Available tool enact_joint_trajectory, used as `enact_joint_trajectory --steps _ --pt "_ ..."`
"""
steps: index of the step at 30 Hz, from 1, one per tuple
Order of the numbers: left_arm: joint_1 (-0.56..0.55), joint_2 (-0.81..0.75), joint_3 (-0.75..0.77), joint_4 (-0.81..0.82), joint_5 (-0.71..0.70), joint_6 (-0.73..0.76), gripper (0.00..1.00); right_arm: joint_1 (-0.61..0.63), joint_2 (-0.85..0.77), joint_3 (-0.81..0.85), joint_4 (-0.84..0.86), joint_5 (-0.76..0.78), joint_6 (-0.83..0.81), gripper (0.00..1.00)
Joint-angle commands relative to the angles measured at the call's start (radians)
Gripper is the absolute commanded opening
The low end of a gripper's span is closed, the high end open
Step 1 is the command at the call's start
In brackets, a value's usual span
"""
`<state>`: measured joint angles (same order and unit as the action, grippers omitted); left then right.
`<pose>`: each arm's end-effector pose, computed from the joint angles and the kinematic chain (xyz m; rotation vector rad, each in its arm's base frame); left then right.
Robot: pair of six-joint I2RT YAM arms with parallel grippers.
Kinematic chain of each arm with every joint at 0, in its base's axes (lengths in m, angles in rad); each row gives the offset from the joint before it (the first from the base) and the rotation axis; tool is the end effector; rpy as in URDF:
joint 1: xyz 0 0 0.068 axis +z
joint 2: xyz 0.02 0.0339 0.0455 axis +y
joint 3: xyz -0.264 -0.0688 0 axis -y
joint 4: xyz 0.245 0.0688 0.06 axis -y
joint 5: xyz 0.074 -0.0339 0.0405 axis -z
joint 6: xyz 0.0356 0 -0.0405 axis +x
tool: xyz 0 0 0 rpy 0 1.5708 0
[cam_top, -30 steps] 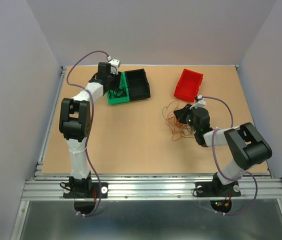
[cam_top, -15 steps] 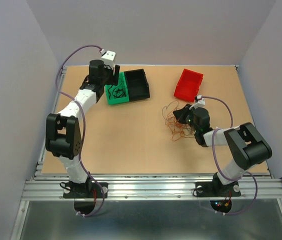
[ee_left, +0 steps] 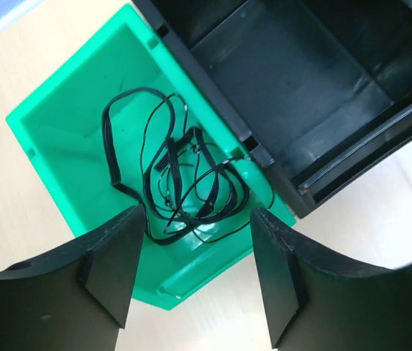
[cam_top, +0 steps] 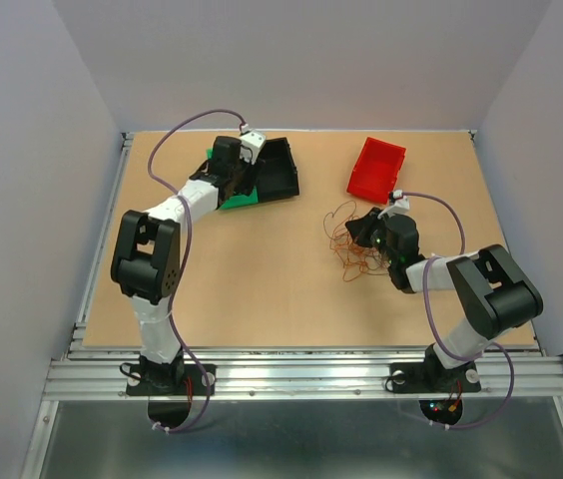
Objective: Untangle the cables
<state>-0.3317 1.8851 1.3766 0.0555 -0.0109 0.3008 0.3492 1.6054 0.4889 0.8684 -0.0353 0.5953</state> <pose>0.4193 -0.1440 0.2497 0.6228 1.9256 -0.0085 0.2784 0.1027 0.1566 0.2046 1.8642 0.6934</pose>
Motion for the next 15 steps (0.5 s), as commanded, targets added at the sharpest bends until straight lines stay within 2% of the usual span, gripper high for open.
enact_joint_trajectory --steps 1,3,4,7,8,15 --pt "0.008 0.012 0.082 -0.013 -0.05 0.027 0.68 0.004 -0.007 0.008 0.046 -0.006 -0.014 0.01" --pt "0.008 0.042 0.105 -0.022 -0.076 0.02 0.59 0.004 -0.01 0.008 0.046 -0.005 -0.014 0.0" --pt "0.008 0.049 0.108 -0.022 -0.101 0.02 0.44 0.004 -0.012 0.007 0.046 -0.005 -0.014 0.01" --pt "0.011 0.055 0.111 -0.008 -0.133 0.014 0.17 0.004 -0.013 0.005 0.046 -0.005 -0.014 0.01" --pt "0.016 0.055 0.11 0.001 -0.15 0.006 0.02 0.005 -0.016 0.004 0.046 -0.006 -0.014 0.01" --pt "0.083 0.1 0.162 -0.009 -0.133 -0.051 0.0 0.004 -0.012 0.008 0.046 -0.008 -0.011 0.0"
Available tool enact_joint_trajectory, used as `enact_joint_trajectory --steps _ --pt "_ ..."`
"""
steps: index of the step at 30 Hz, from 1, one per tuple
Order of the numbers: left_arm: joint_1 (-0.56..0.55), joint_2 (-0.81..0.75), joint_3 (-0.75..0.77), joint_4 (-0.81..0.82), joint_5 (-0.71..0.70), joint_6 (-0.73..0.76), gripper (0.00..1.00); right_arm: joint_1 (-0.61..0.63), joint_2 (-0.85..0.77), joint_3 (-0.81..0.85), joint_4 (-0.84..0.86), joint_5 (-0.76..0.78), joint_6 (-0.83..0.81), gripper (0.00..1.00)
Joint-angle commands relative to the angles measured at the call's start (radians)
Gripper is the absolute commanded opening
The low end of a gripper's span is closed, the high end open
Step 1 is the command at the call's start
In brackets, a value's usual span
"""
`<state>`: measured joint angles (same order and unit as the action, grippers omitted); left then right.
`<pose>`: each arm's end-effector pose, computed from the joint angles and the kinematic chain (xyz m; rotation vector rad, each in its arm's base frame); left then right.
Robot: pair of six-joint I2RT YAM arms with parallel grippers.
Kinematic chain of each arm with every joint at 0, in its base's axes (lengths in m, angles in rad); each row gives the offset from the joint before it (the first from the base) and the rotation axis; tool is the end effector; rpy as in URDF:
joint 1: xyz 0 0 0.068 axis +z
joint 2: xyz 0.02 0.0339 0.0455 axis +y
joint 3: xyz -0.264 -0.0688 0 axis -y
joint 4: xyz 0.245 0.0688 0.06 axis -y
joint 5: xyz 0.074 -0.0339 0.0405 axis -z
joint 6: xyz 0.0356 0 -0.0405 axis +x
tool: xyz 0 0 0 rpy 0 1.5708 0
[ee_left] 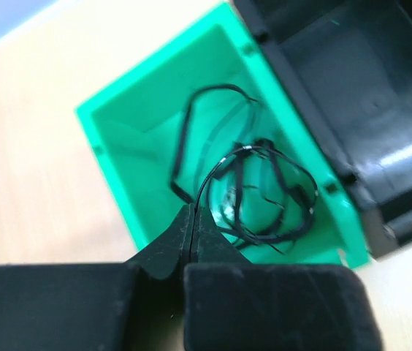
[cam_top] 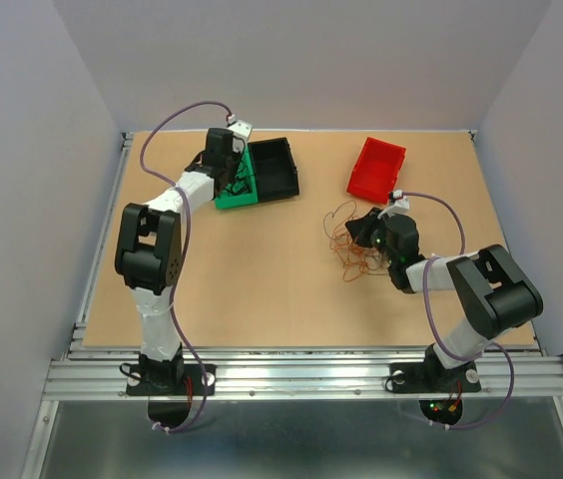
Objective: Untangle the cables
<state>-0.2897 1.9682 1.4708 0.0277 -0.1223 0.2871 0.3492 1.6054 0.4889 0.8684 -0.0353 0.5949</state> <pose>0.4455 -0.1283 0.2433 0.5061 1.9751 0.1231 0.2784 0.1027 0.1566 0.2042 1.8642 0.6931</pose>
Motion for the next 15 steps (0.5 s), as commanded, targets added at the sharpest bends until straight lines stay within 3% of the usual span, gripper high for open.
enact_joint_trajectory --steps 1,8,11,13,14,15 --pt "0.052 0.024 0.08 0.017 -0.025 -0.045 0.0 0.004 -0.01 0.008 0.044 -0.009 -0.01 0.01" --pt "0.055 0.13 0.149 -0.012 -0.059 -0.039 0.0 0.004 -0.006 0.013 0.046 -0.012 -0.009 0.01" --pt "0.05 0.2 0.25 -0.063 -0.048 -0.046 0.0 0.004 0.005 0.019 0.046 -0.02 -0.007 0.01" --pt "0.049 0.219 0.281 -0.089 -0.046 -0.048 0.1 0.004 0.013 0.028 0.044 -0.031 -0.007 0.0" --pt "0.047 0.206 0.28 -0.083 -0.045 -0.051 0.28 0.005 0.017 0.033 0.046 -0.034 -0.004 0.01" --pt "0.047 0.189 0.269 -0.066 -0.045 -0.049 0.38 0.004 0.024 0.033 0.044 -0.037 -0.004 0.01"
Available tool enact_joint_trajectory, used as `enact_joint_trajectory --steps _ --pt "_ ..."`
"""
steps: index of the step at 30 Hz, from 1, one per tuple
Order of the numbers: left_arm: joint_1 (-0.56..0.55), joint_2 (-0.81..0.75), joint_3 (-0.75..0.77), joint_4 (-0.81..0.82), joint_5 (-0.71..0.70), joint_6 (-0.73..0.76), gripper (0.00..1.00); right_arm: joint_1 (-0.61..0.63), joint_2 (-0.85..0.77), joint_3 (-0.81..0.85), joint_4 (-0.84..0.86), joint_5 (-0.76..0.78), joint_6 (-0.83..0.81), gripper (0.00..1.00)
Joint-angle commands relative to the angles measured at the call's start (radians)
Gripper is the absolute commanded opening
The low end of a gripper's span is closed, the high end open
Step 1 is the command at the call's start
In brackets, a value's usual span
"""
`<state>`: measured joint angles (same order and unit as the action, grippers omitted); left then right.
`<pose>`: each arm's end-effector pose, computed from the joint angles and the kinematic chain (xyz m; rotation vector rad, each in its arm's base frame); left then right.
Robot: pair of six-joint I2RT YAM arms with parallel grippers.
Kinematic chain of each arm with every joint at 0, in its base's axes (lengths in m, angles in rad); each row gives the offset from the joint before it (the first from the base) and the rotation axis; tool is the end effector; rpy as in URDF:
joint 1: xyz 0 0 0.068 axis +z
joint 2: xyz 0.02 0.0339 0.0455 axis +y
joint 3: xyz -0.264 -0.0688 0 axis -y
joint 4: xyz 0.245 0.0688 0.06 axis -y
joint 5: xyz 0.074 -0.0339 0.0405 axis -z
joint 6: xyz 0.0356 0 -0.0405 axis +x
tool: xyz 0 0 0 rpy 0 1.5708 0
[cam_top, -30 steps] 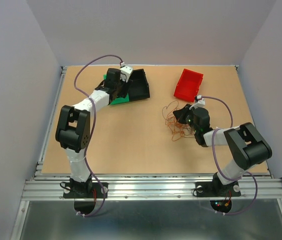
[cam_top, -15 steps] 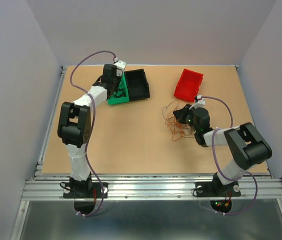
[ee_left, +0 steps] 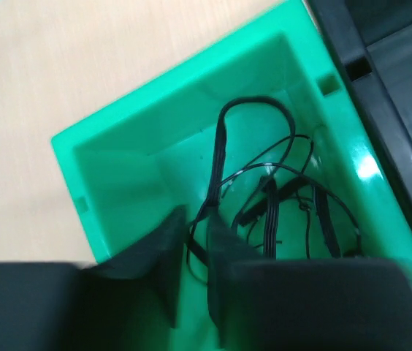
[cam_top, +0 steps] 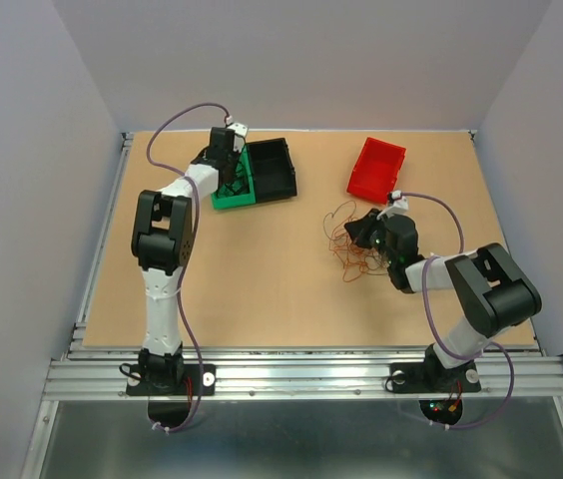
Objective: Untangle the cables
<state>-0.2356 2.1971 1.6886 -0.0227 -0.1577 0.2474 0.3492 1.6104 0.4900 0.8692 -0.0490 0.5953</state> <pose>0.4992 -0.1141 0.2052 0.4095 2.0591 0.1728 0.2787 0.1033 0.1556 0.1953 1.8703 0.7045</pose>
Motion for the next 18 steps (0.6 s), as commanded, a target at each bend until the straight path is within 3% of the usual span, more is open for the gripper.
enact_joint_trajectory --steps 1,2,6,11,13,14,16,18 --pt "-0.007 -0.063 0.002 0.007 -0.011 -0.007 0.47 0.004 0.02 0.035 0.045 -0.025 -0.006 0.01" --pt "-0.007 -0.115 -0.027 0.064 -0.008 -0.007 0.58 0.005 0.022 0.038 0.045 -0.031 -0.008 0.01" --pt "-0.014 -0.274 -0.237 0.225 -0.006 -0.005 0.75 0.004 0.022 0.047 0.047 -0.078 -0.026 0.01" --pt "-0.076 -0.448 -0.412 0.389 -0.06 0.039 0.9 0.023 0.017 0.055 0.057 -0.136 -0.064 0.01" --pt "-0.112 -0.529 -0.487 0.427 -0.088 0.067 0.91 0.033 0.011 0.056 0.059 -0.149 -0.086 0.01" --pt "-0.154 -0.554 -0.51 0.443 -0.101 0.088 0.99 0.039 0.006 0.056 0.059 -0.15 -0.092 0.0" --pt "-0.217 -0.618 -0.553 0.46 -0.14 0.113 0.99 0.071 -0.01 0.053 0.062 -0.153 -0.118 0.0" --pt "-0.249 -0.687 -0.596 0.451 -0.071 0.125 0.99 0.092 -0.035 0.047 0.073 -0.155 -0.15 0.01"
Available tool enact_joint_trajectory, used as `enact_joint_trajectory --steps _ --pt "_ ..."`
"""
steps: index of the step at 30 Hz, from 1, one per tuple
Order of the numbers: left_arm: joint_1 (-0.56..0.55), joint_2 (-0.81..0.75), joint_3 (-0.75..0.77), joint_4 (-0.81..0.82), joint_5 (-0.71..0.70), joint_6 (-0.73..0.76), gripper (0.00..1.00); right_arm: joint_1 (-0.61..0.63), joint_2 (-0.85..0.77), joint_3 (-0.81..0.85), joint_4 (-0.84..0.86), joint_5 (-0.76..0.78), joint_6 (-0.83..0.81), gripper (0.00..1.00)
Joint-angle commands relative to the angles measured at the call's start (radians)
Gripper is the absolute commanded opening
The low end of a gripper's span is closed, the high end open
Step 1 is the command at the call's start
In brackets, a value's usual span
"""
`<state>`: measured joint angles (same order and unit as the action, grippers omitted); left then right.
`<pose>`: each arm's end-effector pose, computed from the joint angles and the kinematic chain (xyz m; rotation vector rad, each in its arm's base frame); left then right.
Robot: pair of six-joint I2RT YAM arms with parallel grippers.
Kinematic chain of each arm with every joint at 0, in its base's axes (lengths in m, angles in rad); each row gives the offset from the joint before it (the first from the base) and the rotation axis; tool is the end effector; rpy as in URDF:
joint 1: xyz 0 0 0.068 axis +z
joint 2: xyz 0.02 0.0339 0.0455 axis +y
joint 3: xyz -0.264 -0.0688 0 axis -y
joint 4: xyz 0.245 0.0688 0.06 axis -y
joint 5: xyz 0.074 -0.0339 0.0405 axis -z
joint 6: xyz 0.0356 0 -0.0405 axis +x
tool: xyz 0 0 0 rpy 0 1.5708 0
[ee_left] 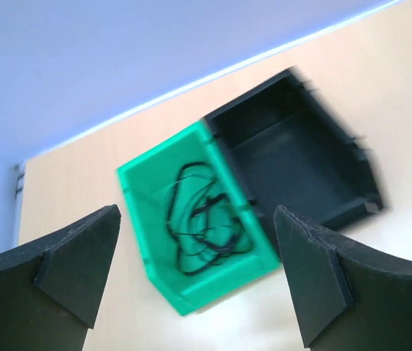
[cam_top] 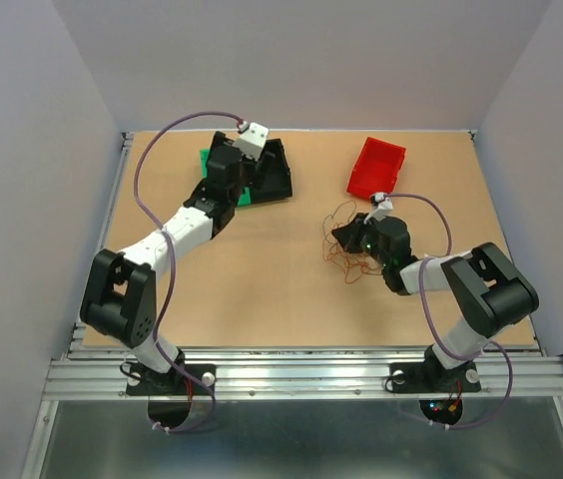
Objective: Untangle the cables
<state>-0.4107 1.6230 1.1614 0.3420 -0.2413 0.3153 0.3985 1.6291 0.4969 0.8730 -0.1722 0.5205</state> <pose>0.3588 -0.1470 0.3088 0.4274 1.6337 0.1323 0.2734 0.1217 0.1528 -0.0101 1.9020 0.7944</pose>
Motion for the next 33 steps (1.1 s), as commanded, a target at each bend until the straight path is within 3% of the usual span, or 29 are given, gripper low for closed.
enact_joint_trajectory --steps 1,2,5,10,14,18,22,33 --pt "-0.091 -0.138 -0.078 0.065 0.072 0.062 0.99 0.054 -0.063 0.037 0.075 -0.032 -0.086 0.01" --pt "-0.115 -0.159 -0.086 0.04 0.218 0.059 0.99 0.077 -0.077 0.026 0.086 -0.032 -0.099 0.01" --pt "-0.154 -0.213 -0.068 -0.047 0.417 0.006 0.99 0.117 -0.124 0.008 0.098 -0.02 -0.128 0.01" --pt "-0.227 -0.192 0.113 -0.21 0.549 -0.151 0.99 0.149 -0.23 -0.05 0.11 0.022 -0.131 0.01" --pt "-0.278 -0.198 0.097 -0.187 0.54 -0.179 0.98 0.154 -0.322 -0.109 0.11 0.045 -0.125 0.01" --pt "-0.318 -0.28 -0.083 -0.032 0.567 -0.139 0.97 0.152 -0.405 -0.156 0.107 0.062 -0.12 0.01" --pt "-0.342 -0.348 -0.199 0.012 0.6 -0.107 0.96 0.154 -0.439 -0.178 0.106 0.062 -0.109 0.01" --pt "-0.39 -0.373 -0.244 0.017 0.657 -0.076 0.96 0.16 -0.388 -0.156 0.106 0.102 -0.099 0.0"
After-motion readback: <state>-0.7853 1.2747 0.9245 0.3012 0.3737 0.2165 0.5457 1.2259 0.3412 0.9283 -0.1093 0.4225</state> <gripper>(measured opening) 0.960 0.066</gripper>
